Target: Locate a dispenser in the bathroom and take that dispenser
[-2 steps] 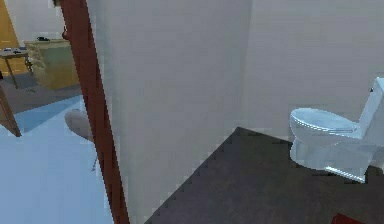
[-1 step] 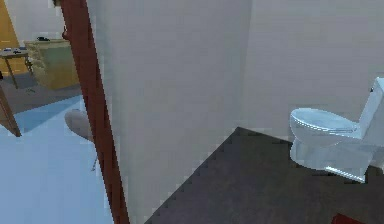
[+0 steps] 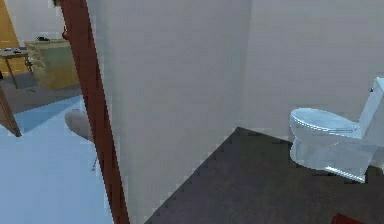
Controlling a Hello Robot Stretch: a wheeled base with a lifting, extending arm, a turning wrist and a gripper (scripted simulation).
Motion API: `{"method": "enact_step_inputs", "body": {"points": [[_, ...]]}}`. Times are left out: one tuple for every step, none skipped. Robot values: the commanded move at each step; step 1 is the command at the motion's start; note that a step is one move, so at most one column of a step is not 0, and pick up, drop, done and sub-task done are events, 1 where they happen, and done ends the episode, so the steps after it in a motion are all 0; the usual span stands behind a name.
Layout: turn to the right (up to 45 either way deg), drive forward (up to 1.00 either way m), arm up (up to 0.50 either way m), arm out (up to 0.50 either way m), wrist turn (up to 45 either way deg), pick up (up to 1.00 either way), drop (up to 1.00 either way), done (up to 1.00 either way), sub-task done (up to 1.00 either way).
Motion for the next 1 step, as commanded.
{"method": "enact_step_inputs", "body": {"points": [[0.0, 0.0, 0.0, 0.0, 45.0, 0.0, 0.0, 0.0, 0.0]]}}
